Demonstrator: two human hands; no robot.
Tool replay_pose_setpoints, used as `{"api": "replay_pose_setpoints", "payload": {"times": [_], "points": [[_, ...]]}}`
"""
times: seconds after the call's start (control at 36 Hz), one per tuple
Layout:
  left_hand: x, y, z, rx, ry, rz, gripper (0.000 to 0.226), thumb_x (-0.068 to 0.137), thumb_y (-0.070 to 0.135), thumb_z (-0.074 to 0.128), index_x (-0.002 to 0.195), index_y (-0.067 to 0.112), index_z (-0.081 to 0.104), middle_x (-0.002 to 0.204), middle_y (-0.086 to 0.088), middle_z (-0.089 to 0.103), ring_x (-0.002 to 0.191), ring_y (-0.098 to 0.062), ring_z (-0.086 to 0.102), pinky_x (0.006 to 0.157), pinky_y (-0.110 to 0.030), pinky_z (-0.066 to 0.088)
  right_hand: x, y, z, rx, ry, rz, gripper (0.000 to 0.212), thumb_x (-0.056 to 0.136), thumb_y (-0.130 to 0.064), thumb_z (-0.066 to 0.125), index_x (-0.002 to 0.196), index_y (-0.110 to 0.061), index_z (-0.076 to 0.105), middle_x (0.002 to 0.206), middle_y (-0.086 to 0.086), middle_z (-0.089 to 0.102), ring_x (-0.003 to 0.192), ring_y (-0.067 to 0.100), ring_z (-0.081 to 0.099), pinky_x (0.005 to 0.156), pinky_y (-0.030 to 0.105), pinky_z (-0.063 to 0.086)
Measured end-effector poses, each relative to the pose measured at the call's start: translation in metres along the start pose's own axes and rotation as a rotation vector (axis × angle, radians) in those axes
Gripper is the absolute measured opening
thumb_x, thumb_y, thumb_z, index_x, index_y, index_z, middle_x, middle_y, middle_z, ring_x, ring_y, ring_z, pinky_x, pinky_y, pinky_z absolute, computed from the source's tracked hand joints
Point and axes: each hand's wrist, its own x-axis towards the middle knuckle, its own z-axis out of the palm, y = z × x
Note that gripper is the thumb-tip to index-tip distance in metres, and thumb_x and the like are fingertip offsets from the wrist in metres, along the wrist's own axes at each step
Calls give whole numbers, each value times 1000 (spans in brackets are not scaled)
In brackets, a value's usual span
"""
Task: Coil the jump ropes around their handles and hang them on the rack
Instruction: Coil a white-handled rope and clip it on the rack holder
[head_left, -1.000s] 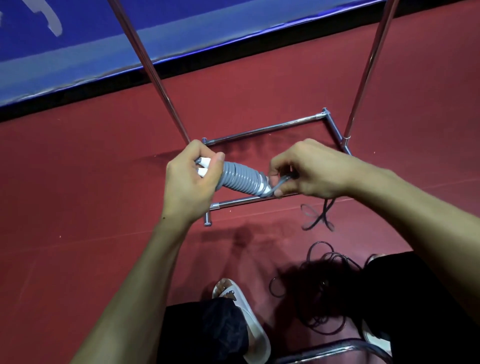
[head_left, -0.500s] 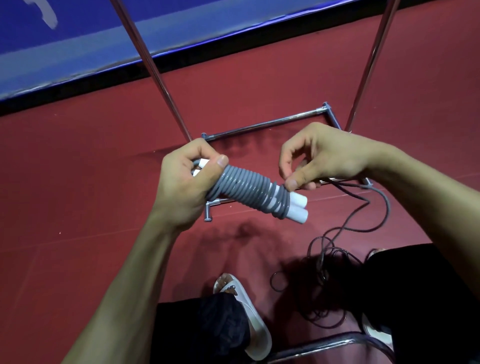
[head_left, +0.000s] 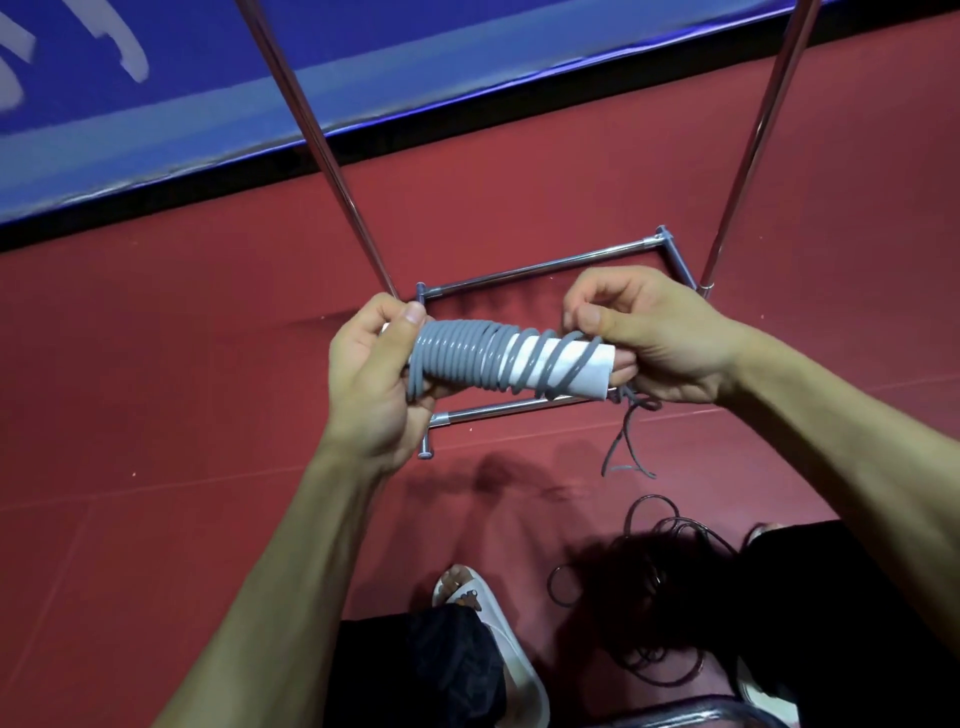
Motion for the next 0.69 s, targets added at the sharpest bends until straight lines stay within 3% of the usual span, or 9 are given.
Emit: {"api": "replay_pose_setpoints", "payload": {"times": [0.11, 0.22, 0.31, 0.39, 0.44, 0.58, 0.69], "points": [[-3, 1, 3, -47, -18, -11, 20, 87, 17, 47, 71, 12, 36, 53, 6, 46, 45, -6, 47, 42, -19, 43, 0, 2, -2, 55, -52, -7, 32, 62, -40, 88, 74, -15, 71, 77, 3, 65, 59, 13, 43, 49, 18, 36], [-7, 0, 9, -106, -24, -22, 22, 92, 13, 44, 72, 10, 35, 52, 5, 47, 44, -5, 48, 42, -19, 45, 2, 10, 0, 21, -49, 4, 27, 64, -34, 89, 75, -19, 70, 72, 2, 59, 63, 16, 39, 54, 32, 17], [-7, -2, 18, -146, 79, -46, 30, 101, 8, 38, 72, 11, 35, 48, 6, 47, 41, -4, 49, 43, -21, 47, 4, 16, 11, 107, 60, -3, 19, 72, -10, 80, 69, -19, 64, 58, 2, 51, 42, 10, 42, 41, 13, 30], [-4, -5, 21, -197, 224, -75, 31, 103, 7, 37, 72, 13, 36, 44, 7, 47, 39, -2, 49, 48, -25, 53, 7, 20, 22, 47, 316, -31, 32, 89, 7, 51, 71, -19, 57, 46, 1, 43, 34, 12, 39, 38, 14, 32], [-1, -10, 19, -219, 297, -86, 31, 102, 8, 41, 71, 13, 38, 46, 5, 47, 42, -4, 50, 51, -29, 55, 10, 20, 26, -44, 443, -52, 35, 95, 7, 44, 72, -17, 59, 48, 2, 46, 36, 12, 39, 38, 15, 31], [5, -16, 17, -248, 451, -97, 27, 101, 9, 47, 74, 9, 45, 51, -2, 53, 46, -11, 57, 49, -30, 55, 10, 23, 32, -99, 500, -65, 12, 98, -1, 48, 94, -2, 60, 60, 4, 59, 40, 6, 30, 36, 16, 22], [11, -15, 15, -237, 530, -73, 26, 100, 8, 49, 74, 7, 46, 49, -3, 55, 48, -13, 59, 51, -33, 56, 10, 28, 35, -237, 511, -119, 8, 87, 7, 62, 90, 0, 62, 58, -3, 51, 42, 7, 29, 41, 16, 23]]}}
